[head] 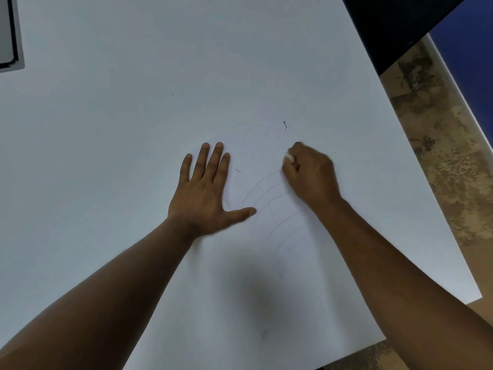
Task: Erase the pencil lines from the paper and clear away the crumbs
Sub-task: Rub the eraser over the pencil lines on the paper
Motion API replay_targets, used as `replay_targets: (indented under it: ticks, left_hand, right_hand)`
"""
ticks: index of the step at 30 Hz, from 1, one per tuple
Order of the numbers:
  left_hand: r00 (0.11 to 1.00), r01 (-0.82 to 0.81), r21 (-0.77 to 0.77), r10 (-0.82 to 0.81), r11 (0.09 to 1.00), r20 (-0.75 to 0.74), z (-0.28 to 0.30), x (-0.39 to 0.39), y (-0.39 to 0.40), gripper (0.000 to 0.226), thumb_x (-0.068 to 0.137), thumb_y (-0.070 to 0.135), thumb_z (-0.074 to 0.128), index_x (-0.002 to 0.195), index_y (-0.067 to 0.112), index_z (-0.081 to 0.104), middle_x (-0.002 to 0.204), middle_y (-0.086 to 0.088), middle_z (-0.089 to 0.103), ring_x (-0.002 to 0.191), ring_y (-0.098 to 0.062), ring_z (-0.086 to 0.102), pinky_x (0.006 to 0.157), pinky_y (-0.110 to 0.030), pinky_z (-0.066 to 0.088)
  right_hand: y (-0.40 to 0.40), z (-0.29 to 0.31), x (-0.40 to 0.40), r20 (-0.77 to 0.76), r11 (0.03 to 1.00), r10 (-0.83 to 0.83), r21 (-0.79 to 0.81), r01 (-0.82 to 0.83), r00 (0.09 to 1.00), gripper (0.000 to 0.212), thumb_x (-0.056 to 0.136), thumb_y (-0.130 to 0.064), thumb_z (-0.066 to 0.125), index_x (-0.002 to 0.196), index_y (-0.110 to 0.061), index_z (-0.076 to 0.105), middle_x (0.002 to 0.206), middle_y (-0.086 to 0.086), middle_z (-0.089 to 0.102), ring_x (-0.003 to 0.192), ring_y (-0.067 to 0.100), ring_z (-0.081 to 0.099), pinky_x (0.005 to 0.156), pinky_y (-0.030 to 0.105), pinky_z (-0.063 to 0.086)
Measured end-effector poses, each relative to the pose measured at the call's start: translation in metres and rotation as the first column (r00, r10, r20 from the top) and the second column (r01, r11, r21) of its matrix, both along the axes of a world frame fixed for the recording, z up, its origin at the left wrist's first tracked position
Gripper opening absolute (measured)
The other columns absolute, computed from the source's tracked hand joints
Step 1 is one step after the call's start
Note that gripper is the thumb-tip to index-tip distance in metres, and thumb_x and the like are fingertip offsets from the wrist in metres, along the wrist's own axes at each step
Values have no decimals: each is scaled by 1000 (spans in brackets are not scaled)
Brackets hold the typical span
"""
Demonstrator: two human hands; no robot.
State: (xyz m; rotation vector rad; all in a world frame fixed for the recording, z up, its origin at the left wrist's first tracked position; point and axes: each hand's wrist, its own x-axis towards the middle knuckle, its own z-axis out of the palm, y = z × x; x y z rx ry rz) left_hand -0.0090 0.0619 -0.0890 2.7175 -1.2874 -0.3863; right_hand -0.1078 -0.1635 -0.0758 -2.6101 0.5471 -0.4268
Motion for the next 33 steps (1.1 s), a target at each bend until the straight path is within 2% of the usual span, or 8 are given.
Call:
replay_targets:
  ticks: [2,4,10,16,22,27,31,33]
  left_hand:
    - [1000,-1,12,1,1000,-2,1,0,0,125,79,99,22,165,11,1,172,-4,-15,157,-24,-22,127,-54,-6]
    - [1000,0,13,0,1000,2,1,0,0,125,79,99,22,165,11,1,172,-4,-16,157,-24,-22,127,-55,-6]
    - [1000,8,3,-8,1000,15,0,0,0,124,79,99,22,165,10,3,173,-6,-12,158,-25,-19,127,-55,-4]
    - [1000,-1,3,1,1000,-6,1,0,0,124,79,99,23,165,11,1,172,-4,-15,157,-23,-22,127,-55,-5]
    - [1000,6,-9,-6,1000,-3,0,1,1,124,80,98,23,165,11,3,173,-5,-13,158,-24,-20,127,-55,-5]
    - [1000,1,-18,-1,1000,-13,0,0,1,124,80,98,24,165,11,3,173,-4,-13,158,-23,-20,127,-55,-4]
    - [1000,3,-14,-3,1000,-12,0,0,1,124,80,99,22,165,11,2,172,-4,-14,157,-23,-21,127,-55,-4]
    - [1000,3,-18,-4,1000,-12,0,0,1,123,80,99,21,165,11,2,172,-4,-14,157,-23,-21,127,-55,-4]
  right_hand:
    - [-21,1,-1,11,993,-115,22,114,993,16,89,-10,56,74,-7,50,61,4,49,54,22,45,51,38,44]
    - [-23,1,1,16,988,-150,49,149,989,15,88,-11,57,75,-7,52,61,3,51,54,22,46,53,38,44]
    - [30,0,4,-14,994,87,60,-86,996,17,90,-19,52,77,-8,54,65,5,54,56,26,50,52,35,43]
    - [-17,0,4,15,992,-119,38,118,993,15,90,-10,56,76,-5,53,64,7,54,56,25,50,54,38,44]
    - [24,1,0,-4,997,71,41,-71,997,17,91,-10,58,76,-9,51,65,3,48,55,21,43,53,34,39]
    - [-33,2,5,4,994,-111,-1,111,994,17,92,-9,55,76,-6,51,65,7,54,57,23,49,55,37,43]
    - [-33,4,2,-1,995,-98,36,98,995,15,95,-13,55,82,-6,54,68,2,53,61,18,47,59,32,40]
    - [-19,5,-3,25,998,-33,49,32,999,13,96,-13,56,84,-8,57,72,2,54,65,16,47,62,29,39]
